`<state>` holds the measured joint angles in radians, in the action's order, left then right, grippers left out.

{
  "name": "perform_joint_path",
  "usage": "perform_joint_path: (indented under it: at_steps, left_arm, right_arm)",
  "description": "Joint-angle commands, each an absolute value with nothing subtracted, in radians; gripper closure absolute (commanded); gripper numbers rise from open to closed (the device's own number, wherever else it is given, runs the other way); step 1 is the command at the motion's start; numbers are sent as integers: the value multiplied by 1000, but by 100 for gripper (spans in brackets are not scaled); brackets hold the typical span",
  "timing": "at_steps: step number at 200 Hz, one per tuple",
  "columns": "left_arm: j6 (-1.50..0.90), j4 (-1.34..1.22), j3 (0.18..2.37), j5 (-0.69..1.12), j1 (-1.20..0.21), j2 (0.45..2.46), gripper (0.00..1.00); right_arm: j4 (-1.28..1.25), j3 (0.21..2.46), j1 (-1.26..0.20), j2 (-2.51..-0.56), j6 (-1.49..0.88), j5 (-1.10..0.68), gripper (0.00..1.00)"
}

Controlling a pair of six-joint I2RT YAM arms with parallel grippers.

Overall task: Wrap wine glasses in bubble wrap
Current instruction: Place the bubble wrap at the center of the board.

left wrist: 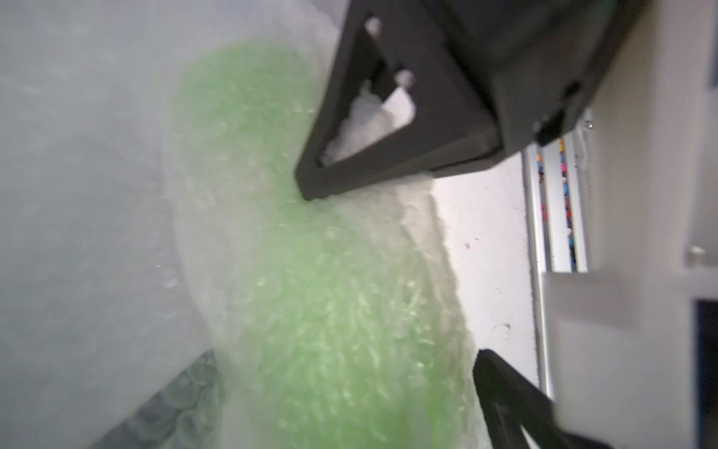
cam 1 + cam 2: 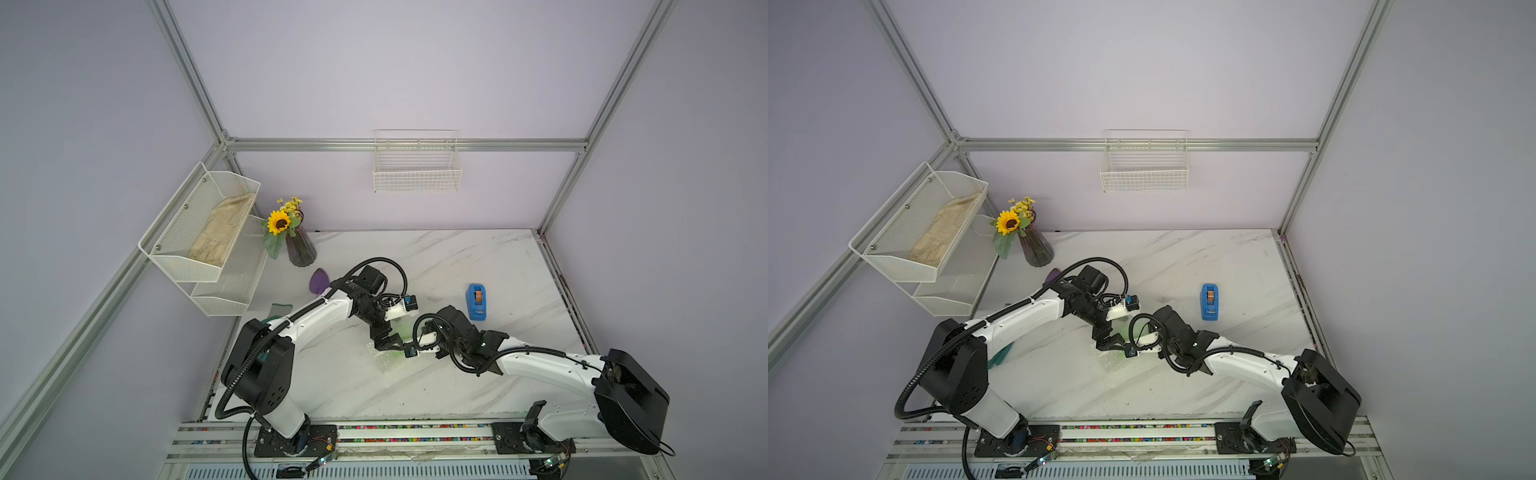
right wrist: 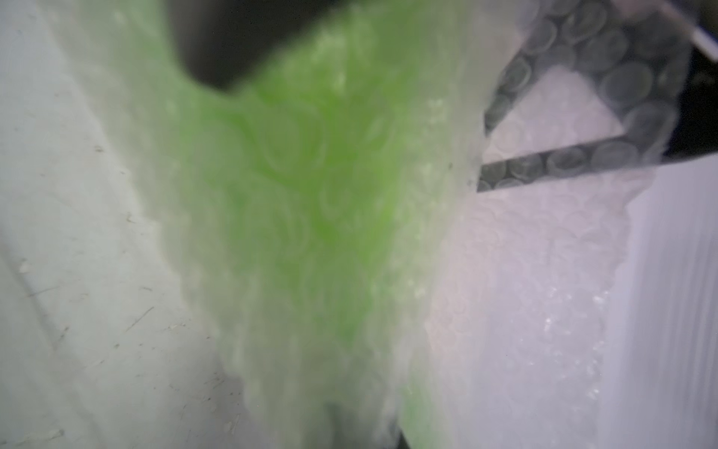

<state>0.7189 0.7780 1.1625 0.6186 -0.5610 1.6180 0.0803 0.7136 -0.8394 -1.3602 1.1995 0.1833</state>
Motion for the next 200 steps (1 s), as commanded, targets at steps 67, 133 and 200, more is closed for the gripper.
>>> perform_joint_path:
  at_steps: [67, 133, 200]
  left_arm:
    - [683, 766, 1196, 617, -614, 1717, 2]
    - [686, 783, 1212, 605, -615, 1731, 4]
    - [707, 818, 1245, 597, -612, 1770, 5]
  right_arm:
    - [67, 758, -836, -1379, 1151, 175, 100]
    - [185, 823, -835, -1267, 890, 68, 52]
    - [257, 882, -805, -1124, 245, 68, 47]
